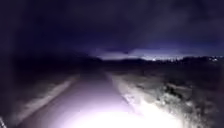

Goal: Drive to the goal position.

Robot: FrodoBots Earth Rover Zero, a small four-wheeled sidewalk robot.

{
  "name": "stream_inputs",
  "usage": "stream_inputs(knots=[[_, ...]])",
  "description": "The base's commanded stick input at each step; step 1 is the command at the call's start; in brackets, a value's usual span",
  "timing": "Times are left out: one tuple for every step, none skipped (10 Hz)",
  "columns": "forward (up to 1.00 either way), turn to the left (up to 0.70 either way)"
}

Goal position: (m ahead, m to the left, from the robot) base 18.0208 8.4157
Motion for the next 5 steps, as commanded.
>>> stream_inputs(knots=[[0.85,0.01],[0.85,0.02],[0.85,0.03],[0.85,0.04],[0.85,0.05]])
